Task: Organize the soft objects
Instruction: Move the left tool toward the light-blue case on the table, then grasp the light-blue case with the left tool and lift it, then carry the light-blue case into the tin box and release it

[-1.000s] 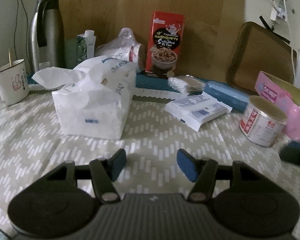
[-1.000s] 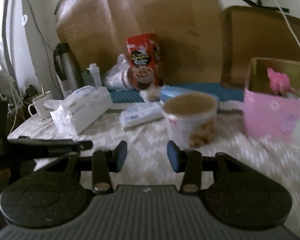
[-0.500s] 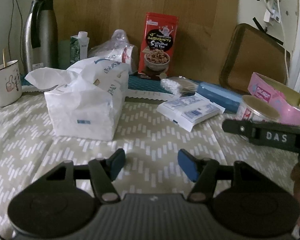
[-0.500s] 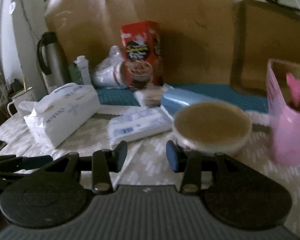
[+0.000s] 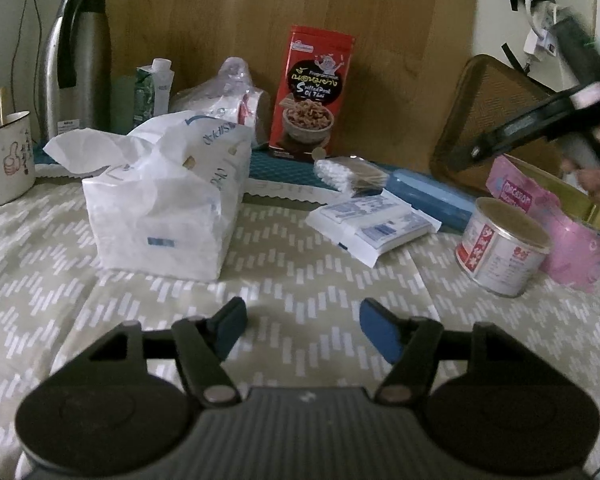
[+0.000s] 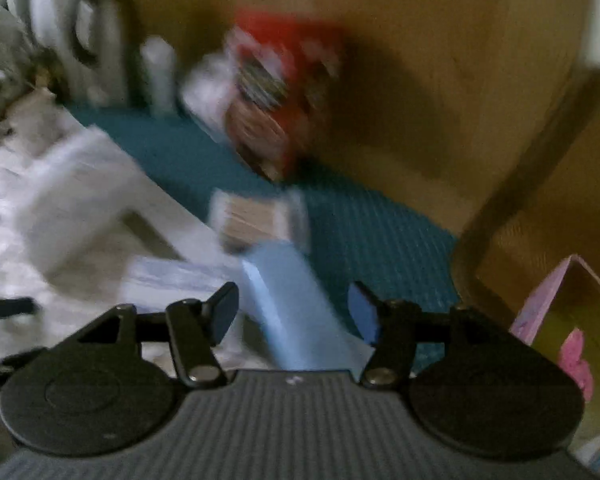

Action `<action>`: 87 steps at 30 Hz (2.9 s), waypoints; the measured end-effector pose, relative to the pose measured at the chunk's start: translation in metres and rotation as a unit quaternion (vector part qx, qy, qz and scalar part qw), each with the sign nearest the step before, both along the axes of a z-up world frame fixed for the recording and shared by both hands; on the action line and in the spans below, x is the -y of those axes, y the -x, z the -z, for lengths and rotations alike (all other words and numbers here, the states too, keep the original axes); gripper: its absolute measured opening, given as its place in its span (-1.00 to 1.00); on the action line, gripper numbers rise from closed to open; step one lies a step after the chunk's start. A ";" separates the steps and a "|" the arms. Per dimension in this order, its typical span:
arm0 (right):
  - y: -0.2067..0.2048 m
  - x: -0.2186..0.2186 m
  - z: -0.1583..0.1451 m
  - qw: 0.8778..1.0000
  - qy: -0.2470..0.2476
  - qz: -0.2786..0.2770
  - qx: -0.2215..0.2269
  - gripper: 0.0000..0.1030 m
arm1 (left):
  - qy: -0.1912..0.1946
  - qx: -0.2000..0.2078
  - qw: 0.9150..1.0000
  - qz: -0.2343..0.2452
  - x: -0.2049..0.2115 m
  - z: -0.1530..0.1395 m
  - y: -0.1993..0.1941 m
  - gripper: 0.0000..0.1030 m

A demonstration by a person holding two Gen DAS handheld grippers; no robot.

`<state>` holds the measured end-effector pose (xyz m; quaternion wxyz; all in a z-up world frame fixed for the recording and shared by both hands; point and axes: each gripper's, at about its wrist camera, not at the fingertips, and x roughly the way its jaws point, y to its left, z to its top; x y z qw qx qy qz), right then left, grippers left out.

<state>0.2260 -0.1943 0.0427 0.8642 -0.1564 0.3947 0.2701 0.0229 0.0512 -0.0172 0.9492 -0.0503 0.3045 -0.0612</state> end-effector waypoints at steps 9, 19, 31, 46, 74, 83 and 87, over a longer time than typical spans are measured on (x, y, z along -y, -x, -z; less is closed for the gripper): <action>-0.034 -0.014 0.042 0.995 0.043 -0.039 -0.079 0.16 | 0.004 0.000 1.000 0.005 0.000 0.001 -0.001 0.30; 0.000 -0.035 -0.027 0.990 -0.133 -0.012 -0.036 0.08 | 0.028 0.005 1.000 -0.001 -0.007 0.001 0.000 0.27; 0.107 -0.090 0.051 0.986 -0.115 -0.034 -0.113 0.11 | 0.118 0.030 0.992 -0.025 -0.056 -0.012 0.035 0.28; 0.183 -0.056 0.070 0.989 -0.137 -0.033 0.052 0.39 | 0.152 -0.010 0.988 0.029 -0.033 -0.024 0.008 0.17; 0.288 0.074 0.067 0.969 -0.170 0.110 0.141 0.12 | 0.085 -0.037 0.978 0.185 0.142 -0.043 0.039 -0.09; 0.237 0.187 0.038 0.929 -0.168 0.227 0.238 0.13 | 0.066 0.001 0.955 0.288 0.284 -0.087 -0.031 -0.09; 0.198 0.224 0.049 0.916 -0.109 0.294 0.251 0.22 | 0.044 0.003 0.958 0.284 0.337 -0.078 -0.060 -0.08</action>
